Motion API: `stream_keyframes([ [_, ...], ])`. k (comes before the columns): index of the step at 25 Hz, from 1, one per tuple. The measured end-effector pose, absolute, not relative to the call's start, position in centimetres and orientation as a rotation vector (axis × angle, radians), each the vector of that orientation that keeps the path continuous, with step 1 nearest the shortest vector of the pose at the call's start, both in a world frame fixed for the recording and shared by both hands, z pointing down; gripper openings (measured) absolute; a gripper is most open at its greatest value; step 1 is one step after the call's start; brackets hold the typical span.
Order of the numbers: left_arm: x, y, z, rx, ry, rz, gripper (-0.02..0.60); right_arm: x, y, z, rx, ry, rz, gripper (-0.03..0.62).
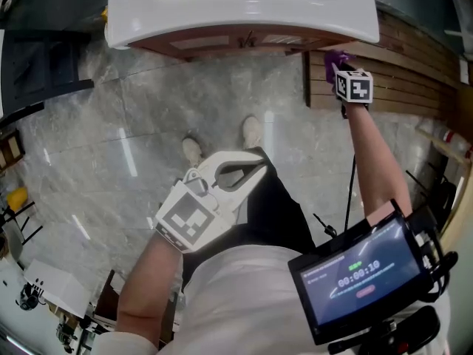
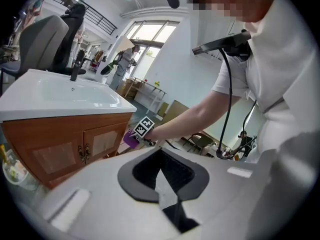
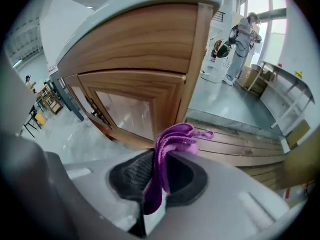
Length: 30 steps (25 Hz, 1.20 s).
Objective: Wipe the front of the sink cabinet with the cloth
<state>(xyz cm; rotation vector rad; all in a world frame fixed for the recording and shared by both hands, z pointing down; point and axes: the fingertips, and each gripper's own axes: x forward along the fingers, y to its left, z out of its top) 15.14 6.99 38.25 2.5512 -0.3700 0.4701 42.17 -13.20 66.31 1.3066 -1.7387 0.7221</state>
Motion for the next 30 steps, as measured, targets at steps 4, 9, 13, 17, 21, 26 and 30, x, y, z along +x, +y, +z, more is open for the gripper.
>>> stream_keyframes([
  [4, 17.0, 5.0, 39.9, 2.527, -0.385, 0.471, 0.005, 42.8, -15.9, 68.6, 1.286, -1.748, 0.736, 0.055],
  [9, 17.1, 4.3, 41.1, 2.512, -0.399, 0.486, 0.005, 40.5, -17.4, 69.9, 1.253, -1.785, 0.725, 0.055],
  [13, 16.2, 4.6, 41.1, 2.510, -0.409, 0.490, 0.006, 37.1, -17.2, 70.2, 1.207, -1.833, 0.732, 0.055],
  [17, 14.9, 4.6, 40.7, 2.505, -0.434, 0.472, 0.005, 33.6, -16.9, 70.0, 1.165, -1.860, 0.721, 0.055],
  [21, 12.8, 4.7, 40.4, 2.501, -0.455, 0.463, 0.005, 29.5, -16.9, 69.5, 1.123, -1.899, 0.715, 0.055],
  [26, 9.6, 5.2, 40.0, 2.495, -0.483, 0.450, 0.005, 24.3, -17.2, 68.3, 1.088, -1.944, 0.705, 0.055],
  [30, 6.9, 5.6, 39.8, 2.491, -0.501, 0.441, 0.006, 20.4, -17.3, 67.4, 1.075, -1.966, 0.696, 0.055],
])
